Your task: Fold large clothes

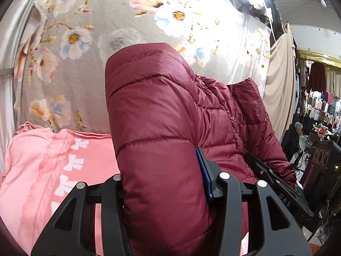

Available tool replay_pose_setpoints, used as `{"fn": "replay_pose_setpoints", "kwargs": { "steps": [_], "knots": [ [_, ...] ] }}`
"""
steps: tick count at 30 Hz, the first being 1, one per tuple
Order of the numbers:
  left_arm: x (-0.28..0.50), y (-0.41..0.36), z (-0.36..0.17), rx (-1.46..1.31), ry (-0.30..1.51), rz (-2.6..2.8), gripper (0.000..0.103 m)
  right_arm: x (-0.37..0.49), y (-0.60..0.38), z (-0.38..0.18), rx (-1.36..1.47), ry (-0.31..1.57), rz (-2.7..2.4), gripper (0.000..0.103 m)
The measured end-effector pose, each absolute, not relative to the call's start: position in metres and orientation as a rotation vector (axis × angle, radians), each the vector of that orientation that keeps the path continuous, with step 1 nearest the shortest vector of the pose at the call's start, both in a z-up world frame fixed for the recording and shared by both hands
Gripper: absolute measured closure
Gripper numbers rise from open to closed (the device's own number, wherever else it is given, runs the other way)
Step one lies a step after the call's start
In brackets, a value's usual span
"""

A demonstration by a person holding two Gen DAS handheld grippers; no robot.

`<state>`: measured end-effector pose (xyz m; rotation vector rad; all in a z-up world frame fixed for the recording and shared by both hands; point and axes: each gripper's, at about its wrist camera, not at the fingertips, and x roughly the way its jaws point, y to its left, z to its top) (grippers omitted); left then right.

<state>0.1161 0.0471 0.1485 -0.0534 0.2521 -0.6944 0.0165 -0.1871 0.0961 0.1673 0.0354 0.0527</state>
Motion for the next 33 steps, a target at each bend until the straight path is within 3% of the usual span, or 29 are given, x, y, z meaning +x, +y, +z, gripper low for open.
{"fn": "replay_pose_setpoints", "kwargs": {
  "steps": [16, 33],
  "knots": [
    [0.203, 0.105, 0.086, -0.091, 0.306, -0.628, 0.058, 0.113, -0.142, 0.041, 0.148, 0.155, 0.095, 0.084],
    [0.282, 0.085, -0.018, -0.092, 0.512, -0.591, 0.058, 0.193, -0.155, -0.064, 0.173, 0.368, 0.042, 0.084]
  ]
}}
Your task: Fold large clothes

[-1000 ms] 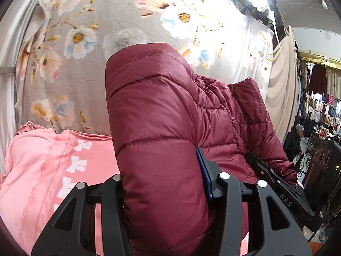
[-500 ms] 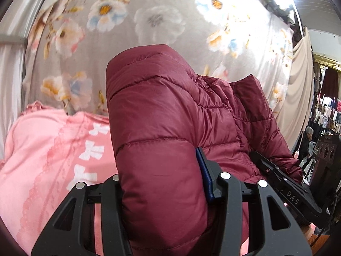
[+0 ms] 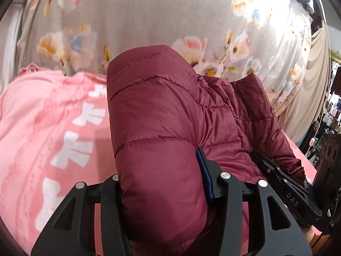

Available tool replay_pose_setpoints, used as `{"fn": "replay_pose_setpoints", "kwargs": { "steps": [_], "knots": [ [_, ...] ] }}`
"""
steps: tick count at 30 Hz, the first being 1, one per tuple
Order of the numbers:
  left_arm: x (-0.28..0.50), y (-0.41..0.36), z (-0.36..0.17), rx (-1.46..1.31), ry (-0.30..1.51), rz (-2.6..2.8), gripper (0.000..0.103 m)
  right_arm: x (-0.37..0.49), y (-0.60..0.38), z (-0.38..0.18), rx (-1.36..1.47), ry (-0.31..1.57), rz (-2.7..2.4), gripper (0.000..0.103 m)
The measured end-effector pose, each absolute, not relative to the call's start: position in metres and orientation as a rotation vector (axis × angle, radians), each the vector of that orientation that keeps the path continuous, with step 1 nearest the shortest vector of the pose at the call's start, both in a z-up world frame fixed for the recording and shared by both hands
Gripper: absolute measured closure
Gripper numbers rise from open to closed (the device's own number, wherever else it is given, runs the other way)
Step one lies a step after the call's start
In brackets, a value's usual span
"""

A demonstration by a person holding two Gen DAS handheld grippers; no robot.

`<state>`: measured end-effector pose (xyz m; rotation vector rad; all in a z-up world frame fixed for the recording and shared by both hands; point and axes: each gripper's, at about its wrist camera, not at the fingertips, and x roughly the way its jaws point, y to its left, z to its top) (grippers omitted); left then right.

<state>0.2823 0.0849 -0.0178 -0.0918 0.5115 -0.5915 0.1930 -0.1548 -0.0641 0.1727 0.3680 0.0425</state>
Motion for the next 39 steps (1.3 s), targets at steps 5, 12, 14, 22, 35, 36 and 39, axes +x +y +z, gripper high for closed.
{"fn": "replay_pose_setpoints", "kwargs": {
  "steps": [5, 12, 14, 22, 35, 36, 39],
  "knots": [
    [0.297, 0.08, -0.051, -0.087, 0.584, -0.578, 0.058, 0.21, -0.157, -0.094, 0.166, 0.449, 0.048, 0.084],
    [0.306, 0.083, -0.08, -0.095, 0.632, -0.555, 0.053, 0.22, -0.163, -0.106, 0.199, 0.518, 0.06, 0.079],
    [0.308, 0.084, -0.084, -0.096, 0.639, -0.55, 0.05, 0.223, -0.163, -0.109, 0.2, 0.547, 0.055, 0.077],
    [0.305, 0.083, -0.087, -0.082, 0.665, -0.484, 0.035, 0.213, -0.169, -0.109, 0.199, 0.601, 0.001, 0.048],
    [0.239, 0.099, -0.023, 0.004, 0.617, -0.137, 0.019, 0.15, -0.151, -0.046, 0.1, 0.458, -0.041, 0.089],
    [0.239, 0.095, -0.019, 0.002, 0.631, -0.131, 0.02, 0.154, -0.145, -0.047, 0.075, 0.472, -0.049, 0.095],
    [0.241, 0.08, -0.017, 0.021, 0.66, -0.116, 0.028, 0.166, -0.133, -0.063, 0.018, 0.541, -0.08, 0.1]
  ]
}}
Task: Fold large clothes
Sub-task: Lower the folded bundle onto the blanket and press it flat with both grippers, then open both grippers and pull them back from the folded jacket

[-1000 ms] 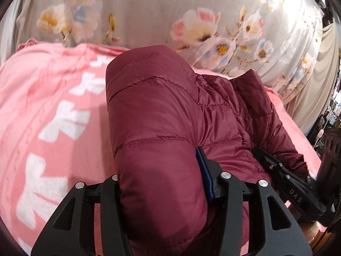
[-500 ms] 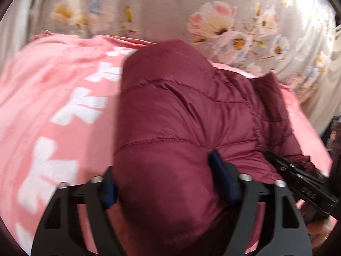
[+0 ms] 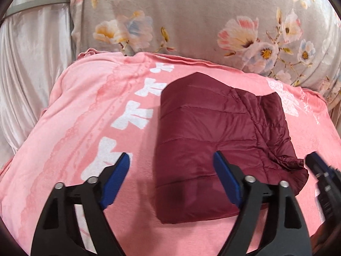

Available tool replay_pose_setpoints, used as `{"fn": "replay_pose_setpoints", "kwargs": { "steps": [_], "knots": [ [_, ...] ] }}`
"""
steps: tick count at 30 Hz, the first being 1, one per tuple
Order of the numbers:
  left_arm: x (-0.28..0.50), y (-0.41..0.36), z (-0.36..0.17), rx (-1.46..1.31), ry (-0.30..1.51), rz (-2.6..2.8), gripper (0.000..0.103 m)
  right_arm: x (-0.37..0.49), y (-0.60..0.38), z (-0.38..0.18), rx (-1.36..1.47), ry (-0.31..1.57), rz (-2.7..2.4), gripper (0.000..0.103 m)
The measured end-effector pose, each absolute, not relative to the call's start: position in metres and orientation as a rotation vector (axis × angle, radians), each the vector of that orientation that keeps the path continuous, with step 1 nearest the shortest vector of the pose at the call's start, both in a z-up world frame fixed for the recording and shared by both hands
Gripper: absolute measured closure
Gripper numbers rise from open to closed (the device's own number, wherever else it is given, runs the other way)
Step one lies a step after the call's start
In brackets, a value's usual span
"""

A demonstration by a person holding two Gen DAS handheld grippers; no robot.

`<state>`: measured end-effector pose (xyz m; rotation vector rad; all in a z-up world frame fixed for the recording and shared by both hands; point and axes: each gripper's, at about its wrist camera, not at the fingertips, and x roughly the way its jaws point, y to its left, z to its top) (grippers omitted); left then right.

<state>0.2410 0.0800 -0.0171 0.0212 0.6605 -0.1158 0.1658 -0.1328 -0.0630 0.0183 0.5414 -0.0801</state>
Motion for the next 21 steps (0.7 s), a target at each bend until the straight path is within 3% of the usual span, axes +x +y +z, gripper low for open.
{"fn": "replay_pose_setpoints", "kwargs": {
  "steps": [4, 11, 21],
  "knots": [
    [0.251, 0.066, -0.046, 0.049, 0.753, -0.088, 0.035, 0.18, -0.14, -0.093, 0.063, 0.657, -0.097, 0.103],
    [0.255, 0.058, -0.077, 0.039, 0.791, -0.077, 0.034, 0.19, -0.145, -0.125, 0.073, 0.727, -0.104, 0.103],
    [0.251, 0.044, -0.098, 0.087, 0.698, -0.025, 0.031, 0.189, -0.156, -0.128, 0.125, 0.719, -0.078, 0.103]
  ]
}}
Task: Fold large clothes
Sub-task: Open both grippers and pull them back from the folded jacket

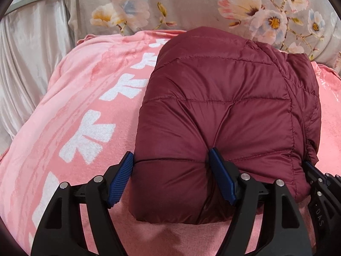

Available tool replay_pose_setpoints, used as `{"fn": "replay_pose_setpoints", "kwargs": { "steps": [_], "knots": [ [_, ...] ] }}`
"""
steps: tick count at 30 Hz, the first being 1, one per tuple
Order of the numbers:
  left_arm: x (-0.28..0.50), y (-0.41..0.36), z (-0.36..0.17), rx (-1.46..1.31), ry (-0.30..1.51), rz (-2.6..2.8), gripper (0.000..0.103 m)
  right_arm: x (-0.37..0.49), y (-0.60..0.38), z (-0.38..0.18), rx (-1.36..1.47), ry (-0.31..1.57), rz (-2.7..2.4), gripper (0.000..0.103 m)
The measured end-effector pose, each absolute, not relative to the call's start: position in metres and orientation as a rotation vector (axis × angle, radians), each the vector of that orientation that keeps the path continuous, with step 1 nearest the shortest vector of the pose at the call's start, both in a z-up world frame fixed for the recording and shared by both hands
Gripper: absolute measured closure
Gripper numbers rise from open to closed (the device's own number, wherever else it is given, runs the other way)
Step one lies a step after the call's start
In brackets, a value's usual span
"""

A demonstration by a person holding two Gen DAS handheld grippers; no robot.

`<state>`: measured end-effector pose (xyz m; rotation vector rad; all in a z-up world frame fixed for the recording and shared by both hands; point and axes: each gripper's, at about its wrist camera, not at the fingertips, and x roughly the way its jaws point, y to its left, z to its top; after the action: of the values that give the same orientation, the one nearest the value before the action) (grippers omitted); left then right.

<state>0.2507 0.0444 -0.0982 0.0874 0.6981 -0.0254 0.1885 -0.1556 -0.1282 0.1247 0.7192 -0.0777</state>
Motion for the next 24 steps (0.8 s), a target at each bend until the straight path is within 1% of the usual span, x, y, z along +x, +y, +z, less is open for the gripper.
{"fn": "replay_pose_setpoints", "kwargs": {
  "steps": [2, 4, 5, 6, 7, 8, 11, 14, 18, 24],
  "knots": [
    [0.249, 0.05, -0.1, 0.047, 0.678, -0.028, 0.027, 0.177, -0.159, -0.121, 0.142, 0.679, -0.085, 0.102],
    [0.245, 0.057, -0.097, 0.012, 0.673, -0.023, 0.021, 0.159, -0.157, -0.115, 0.141, 0.65, -0.092, 0.095],
    [0.241, 0.061, -0.095, -0.007, 0.677, -0.023, 0.018, 0.148, -0.155, -0.113, 0.132, 0.635, -0.099, 0.082],
    [0.236, 0.063, -0.093, -0.017, 0.678, -0.023, 0.016, 0.138, -0.152, -0.11, 0.12, 0.621, -0.106, 0.062],
    [0.228, 0.066, -0.09, -0.019, 0.676, -0.018, 0.013, 0.127, -0.15, -0.109, 0.104, 0.602, -0.121, 0.053],
    [0.218, 0.067, -0.087, -0.015, 0.668, -0.01, 0.01, 0.115, -0.149, -0.108, 0.092, 0.584, -0.135, 0.047],
    [0.19, 0.067, -0.087, -0.007, 0.646, 0.001, 0.006, 0.09, -0.149, -0.11, 0.076, 0.563, -0.156, 0.047],
    [0.167, 0.06, -0.094, 0.01, 0.657, -0.011, 0.005, 0.073, -0.154, -0.115, 0.091, 0.568, -0.16, 0.044],
    [0.143, 0.047, -0.106, 0.036, 0.677, -0.01, 0.005, 0.059, -0.164, -0.118, 0.125, 0.583, -0.161, 0.044],
    [0.119, 0.034, -0.11, 0.03, 0.672, -0.041, 0.005, 0.054, -0.162, -0.124, 0.115, 0.608, -0.158, 0.042]
  ]
}}
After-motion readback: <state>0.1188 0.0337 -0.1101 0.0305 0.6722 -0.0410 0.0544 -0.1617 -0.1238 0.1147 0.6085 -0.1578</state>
